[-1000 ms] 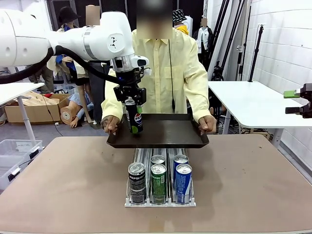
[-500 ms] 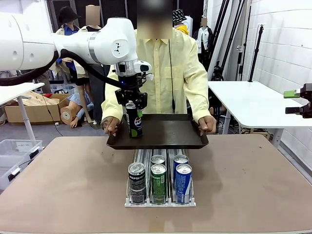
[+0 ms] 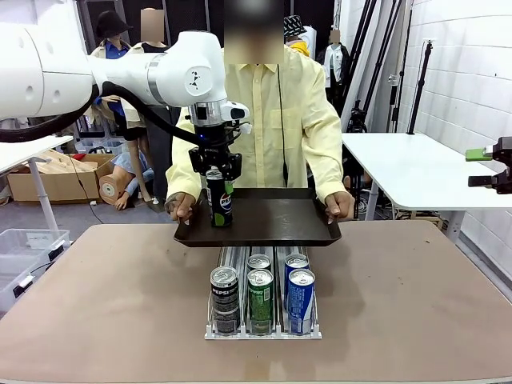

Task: Retrieve and hand over the desired beverage to the person.
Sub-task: Place the picked can on the Handle tray extended by the person.

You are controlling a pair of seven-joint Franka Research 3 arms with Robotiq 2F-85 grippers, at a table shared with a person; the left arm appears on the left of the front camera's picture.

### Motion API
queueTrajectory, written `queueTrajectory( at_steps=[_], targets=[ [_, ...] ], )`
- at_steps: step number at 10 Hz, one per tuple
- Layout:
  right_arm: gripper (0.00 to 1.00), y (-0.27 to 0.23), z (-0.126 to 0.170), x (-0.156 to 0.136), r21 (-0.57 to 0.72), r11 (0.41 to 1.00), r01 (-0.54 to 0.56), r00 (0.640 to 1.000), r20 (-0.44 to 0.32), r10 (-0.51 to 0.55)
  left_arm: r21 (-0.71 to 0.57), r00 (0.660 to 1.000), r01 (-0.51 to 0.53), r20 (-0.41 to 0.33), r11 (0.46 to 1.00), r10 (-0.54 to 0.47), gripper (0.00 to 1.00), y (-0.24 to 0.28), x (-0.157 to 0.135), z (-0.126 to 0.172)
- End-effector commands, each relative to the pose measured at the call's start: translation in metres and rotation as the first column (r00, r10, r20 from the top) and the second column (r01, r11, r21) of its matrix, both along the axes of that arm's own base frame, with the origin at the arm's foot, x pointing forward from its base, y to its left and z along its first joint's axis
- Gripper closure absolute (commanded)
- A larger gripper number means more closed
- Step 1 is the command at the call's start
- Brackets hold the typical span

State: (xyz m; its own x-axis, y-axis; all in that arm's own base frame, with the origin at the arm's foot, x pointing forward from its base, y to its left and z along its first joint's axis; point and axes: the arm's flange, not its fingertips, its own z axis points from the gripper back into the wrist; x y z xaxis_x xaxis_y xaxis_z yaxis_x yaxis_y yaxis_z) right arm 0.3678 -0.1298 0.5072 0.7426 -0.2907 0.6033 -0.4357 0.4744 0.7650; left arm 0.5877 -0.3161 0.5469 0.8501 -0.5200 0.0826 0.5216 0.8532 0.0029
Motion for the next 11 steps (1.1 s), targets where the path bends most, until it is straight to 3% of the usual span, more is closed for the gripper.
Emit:
queueTrajectory(
  at_steps=[1,2,6,7,11],
  targets=[
    [0.0,0.0,0.001,0.002,0.015,1.0,-0.003,1.0,0.006,0.003,0.027,1.0,-0.016,0.0,1.0,0.016,0.96,-0.006,0.005,0.012],
    [0.0,0.0,0.001,0.002,0.015,1.0,-0.003,1.0,0.006,0.003,0.023,1.0,-0.015,-0.005,1.0,0.015,0.87,-0.006,0.005,0.012],
    [0.0,0.0,0.001,0.002,0.015,1.0,-0.003,1.0,0.006,0.003,0.024,1.0,-0.013,-0.001,1.0,0.013,0.1,-0.005,0.004,0.016],
    [0.0,0.0,0.001,0.002,0.015,1.0,-0.003,1.0,0.006,0.003,0.028,1.0,-0.017,0.002,0.999,0.017,0.0,-0.006,0.004,0.018],
    [0.0,0.0,0.001,0.002,0.015,1.0,-0.003,1.0,0.006,0.003,0.036,0.999,-0.021,0.03,0.999,0.02,0.0,-0.008,-0.014,0.047]
  ],
)
